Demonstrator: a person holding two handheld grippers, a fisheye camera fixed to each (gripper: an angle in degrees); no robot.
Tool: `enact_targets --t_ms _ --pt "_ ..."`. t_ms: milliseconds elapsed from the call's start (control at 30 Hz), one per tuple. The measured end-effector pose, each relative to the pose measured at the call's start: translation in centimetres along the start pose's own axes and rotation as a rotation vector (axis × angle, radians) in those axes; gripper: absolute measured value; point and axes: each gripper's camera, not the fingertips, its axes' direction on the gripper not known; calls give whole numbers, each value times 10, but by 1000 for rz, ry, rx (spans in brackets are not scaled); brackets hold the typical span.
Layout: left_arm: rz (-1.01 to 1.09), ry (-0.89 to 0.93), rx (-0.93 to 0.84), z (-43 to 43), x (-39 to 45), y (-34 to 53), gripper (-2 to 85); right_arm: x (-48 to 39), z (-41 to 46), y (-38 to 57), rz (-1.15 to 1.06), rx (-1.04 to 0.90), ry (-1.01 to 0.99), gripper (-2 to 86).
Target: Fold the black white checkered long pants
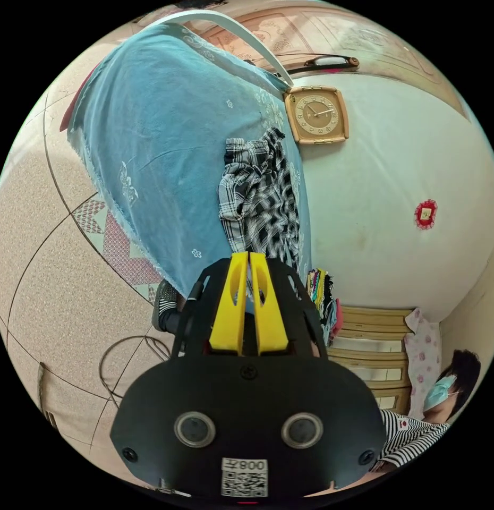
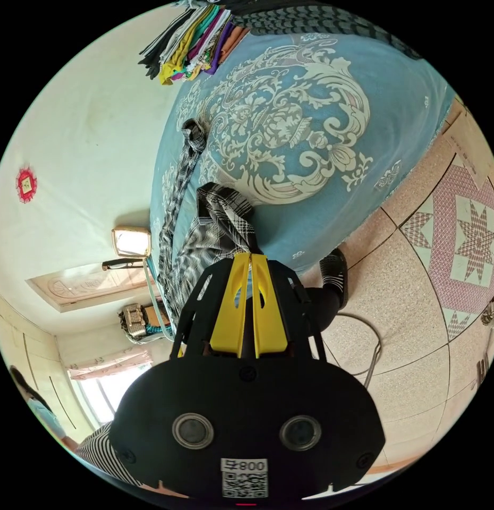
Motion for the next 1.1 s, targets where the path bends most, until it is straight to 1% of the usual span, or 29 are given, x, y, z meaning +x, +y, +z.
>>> enact_targets --t_ms 33,133,200,233,300,333,400,433,500,533,567,667,700,733,800,833,900,1100 --pt "20 0 -20 9 -3 3 17 5 1 2 1 -8 1 3" --pt "153 -4 -156 68 -7 21 28 17 -1 5 -11 -14 -13 4" --pt "264 23 -273 127 -2 40 36 27 -4 6 -8 -17 -33 5" --pt "291 30 -304 143 1 45 38 33 -7 7 -15 -15 -47 6" --pt "415 51 -431 213 14 70 47 40 -13 8 -28 -2 -45 9" --pt "448 53 -468 232 18 78 49 43 -18 9 -55 9 -51 12" --pt "562 72 -605 312 32 110 56 46 -26 10 -107 26 -55 19" --pt "589 74 -640 333 36 119 57 46 -31 10 -146 38 -56 26" --pt "674 84 -769 419 47 154 64 47 -37 8 -187 48 -71 40" --pt "692 87 -799 440 49 162 65 49 -39 5 -199 50 -75 52" --pt "727 86 -851 483 52 179 67 51 -40 1 -207 48 -82 55" --pt "816 38 -965 587 53 220 70 58 -41 -12 -219 42 -83 58" --pt "857 2 -998 625 51 234 70 61 -40 -14 -215 37 -81 58" --pt "881 -23 -1013 643 49 241 71 67 -39 -20 -204 31 -80 58" --pt "958 -121 -1056 711 38 266 71 80 -38 -26 -171 28 -83 58" --pt "974 -142 -1062 727 34 271 72 88 -37 -28 -150 33 -106 58" --pt "1019 -215 -1078 786 15 287 73 99 -35 -31 -123 31 -127 57" --pt "1045 -311 -1083 906 -52 321 73 123 -29 -36 -88 26 -150 43"
